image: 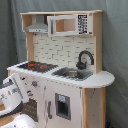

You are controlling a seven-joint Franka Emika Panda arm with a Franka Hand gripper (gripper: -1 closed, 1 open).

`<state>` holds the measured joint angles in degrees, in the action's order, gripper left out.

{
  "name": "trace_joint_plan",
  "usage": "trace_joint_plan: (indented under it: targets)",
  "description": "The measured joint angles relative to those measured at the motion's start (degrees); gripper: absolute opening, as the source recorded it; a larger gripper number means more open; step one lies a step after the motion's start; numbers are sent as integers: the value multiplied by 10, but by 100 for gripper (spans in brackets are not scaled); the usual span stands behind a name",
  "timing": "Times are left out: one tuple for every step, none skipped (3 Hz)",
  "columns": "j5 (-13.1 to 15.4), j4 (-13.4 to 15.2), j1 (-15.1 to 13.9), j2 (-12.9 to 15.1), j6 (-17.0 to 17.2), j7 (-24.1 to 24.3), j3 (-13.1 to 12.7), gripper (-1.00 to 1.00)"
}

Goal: Play with the kitchen

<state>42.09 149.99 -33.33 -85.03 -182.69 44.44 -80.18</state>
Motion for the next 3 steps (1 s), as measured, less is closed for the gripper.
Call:
trace_joint_plan:
  targets:
    - [0,-5,7,1,51,-27,1,100]
    - [0,-4,35,3,96,-51,2,100]
    - [0,-8,48,6,112,-105,10,100]
